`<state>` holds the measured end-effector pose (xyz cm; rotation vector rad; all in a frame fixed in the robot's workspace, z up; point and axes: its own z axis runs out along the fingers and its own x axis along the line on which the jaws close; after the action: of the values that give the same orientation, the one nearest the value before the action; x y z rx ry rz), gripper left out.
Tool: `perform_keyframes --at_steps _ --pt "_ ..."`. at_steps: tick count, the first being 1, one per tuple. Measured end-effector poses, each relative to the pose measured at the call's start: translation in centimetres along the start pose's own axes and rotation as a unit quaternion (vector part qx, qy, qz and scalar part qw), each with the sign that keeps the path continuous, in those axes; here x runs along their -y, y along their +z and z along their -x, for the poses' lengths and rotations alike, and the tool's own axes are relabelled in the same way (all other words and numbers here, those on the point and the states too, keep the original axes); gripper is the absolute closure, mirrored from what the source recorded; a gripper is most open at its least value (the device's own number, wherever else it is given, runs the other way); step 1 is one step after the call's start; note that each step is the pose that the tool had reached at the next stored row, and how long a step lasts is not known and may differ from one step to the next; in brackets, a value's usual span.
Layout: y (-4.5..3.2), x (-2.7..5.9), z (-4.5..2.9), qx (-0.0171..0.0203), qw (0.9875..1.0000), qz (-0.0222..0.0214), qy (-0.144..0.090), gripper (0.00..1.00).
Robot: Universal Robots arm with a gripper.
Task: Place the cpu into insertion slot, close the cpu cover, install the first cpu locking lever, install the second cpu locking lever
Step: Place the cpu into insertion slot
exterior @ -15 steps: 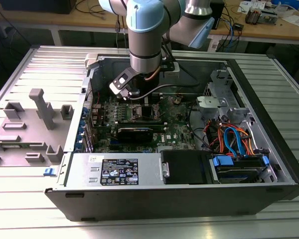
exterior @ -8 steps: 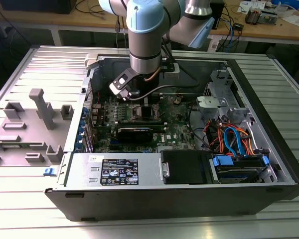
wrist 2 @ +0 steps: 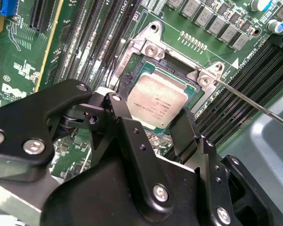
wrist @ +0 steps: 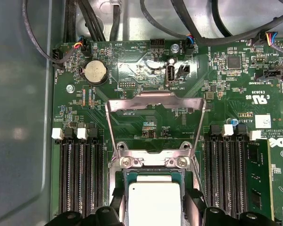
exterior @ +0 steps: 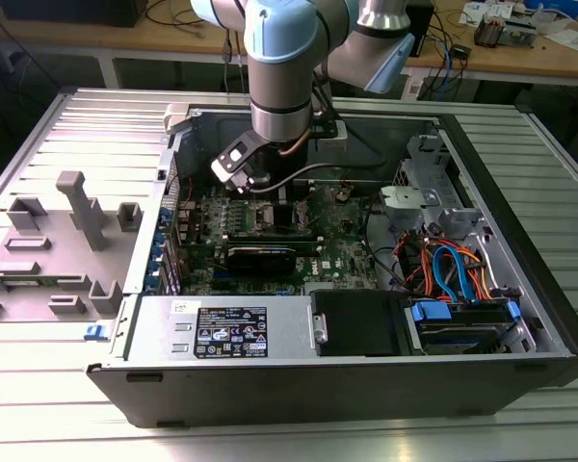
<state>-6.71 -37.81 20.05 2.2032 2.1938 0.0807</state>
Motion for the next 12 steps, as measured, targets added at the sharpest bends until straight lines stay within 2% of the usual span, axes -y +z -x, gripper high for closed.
perform_keyframes --at_steps 4,9,10,11,12 --pt "-0.50 -0.03 0.00 0.0000 1.0000 -0.0010 0.000 0.38" --pt "-1.13 -0.09 -0.02 0.0001 1.0000 -0.0048 0.000 0.40" --pt "-1.26 -0.11 -0.02 0.0000 1.0000 -0.0057 0.000 0.53" --pt "-1.49 -0.14 -0.02 0.0000 1.0000 -0.0072 0.000 0.58" --pt "-1.68 -0.16 -0.02 0.0001 1.0000 -0.0085 0.000 0.71"
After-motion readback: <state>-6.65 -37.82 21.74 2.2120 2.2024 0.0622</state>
